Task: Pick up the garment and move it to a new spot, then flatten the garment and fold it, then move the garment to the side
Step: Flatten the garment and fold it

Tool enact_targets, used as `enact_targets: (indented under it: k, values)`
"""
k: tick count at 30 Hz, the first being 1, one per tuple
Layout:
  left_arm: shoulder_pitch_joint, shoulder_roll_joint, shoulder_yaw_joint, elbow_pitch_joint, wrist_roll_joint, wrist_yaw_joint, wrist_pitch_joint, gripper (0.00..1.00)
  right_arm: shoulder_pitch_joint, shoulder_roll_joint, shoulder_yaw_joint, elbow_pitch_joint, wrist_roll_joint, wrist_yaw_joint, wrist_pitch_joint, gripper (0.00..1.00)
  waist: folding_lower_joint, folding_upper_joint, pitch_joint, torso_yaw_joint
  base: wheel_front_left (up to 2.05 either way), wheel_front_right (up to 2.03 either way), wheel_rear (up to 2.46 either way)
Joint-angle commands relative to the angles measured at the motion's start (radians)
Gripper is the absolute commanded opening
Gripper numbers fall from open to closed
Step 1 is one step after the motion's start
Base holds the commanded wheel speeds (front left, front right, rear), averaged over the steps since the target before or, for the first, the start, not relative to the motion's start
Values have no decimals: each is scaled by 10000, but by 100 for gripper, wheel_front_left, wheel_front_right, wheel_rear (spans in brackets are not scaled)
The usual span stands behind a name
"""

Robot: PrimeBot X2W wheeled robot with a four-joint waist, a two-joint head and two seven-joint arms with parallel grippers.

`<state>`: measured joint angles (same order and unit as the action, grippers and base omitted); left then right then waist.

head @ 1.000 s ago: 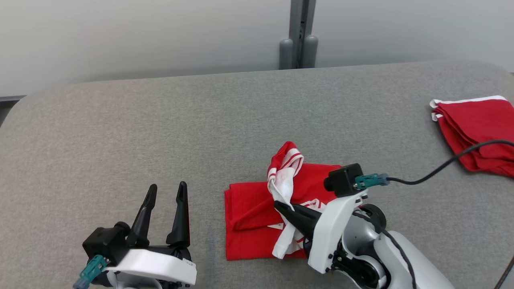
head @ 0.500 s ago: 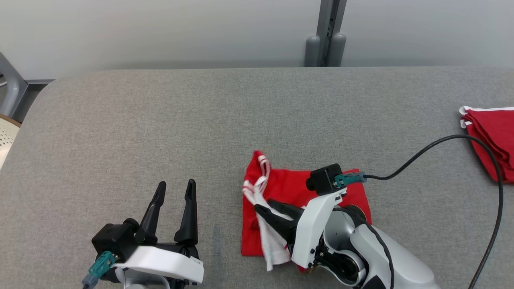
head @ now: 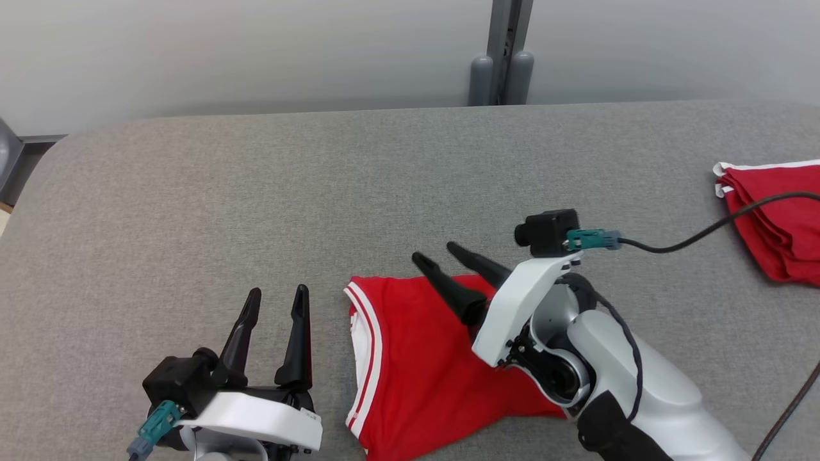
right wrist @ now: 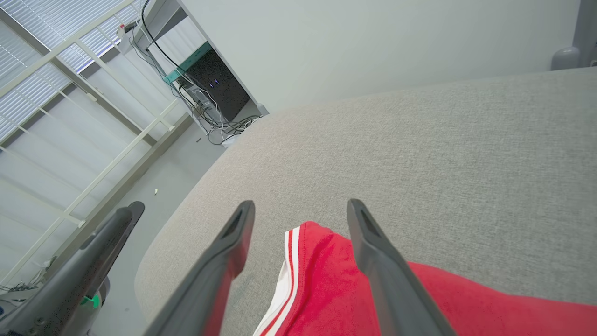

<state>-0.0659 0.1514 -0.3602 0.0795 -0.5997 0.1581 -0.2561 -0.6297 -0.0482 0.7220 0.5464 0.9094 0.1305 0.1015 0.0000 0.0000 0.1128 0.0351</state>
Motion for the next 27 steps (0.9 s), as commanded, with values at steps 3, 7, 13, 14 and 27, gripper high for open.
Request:
enact_targets:
  k: [3, 7, 13, 14, 27]
  values:
    - [4, 97, 25, -76, 81, 24, -39, 100, -149, -91, -305, 66, -364, 5, -377, 100, 0, 0, 29, -128, 0, 0, 0]
    - [2, 132, 3, -169, 134, 46, -40, 100, 15, -333, -743, -86, -912, 5, -938, 100, 0, 0, 75, -265, 0, 0, 0]
    - [-105, 187, -128, -227, 264, 30, -41, 100, 519, -763, -1604, -477, -2072, 5, -2140, 100, 0, 0, 99, -413, 0, 0, 0]
    - [-136, 196, -158, -223, 306, 36, -37, 100, 650, -806, -1812, -542, -2286, 5, -2362, 100, 0, 0, 98, -432, 0, 0, 0]
    - [-24, 152, 41, -232, 669, 239, -86, 100, 3762, -452, -5817, -2769, -5805, 3, -3619, 100, 0, 0, -26, -635, 0, 0, 0]
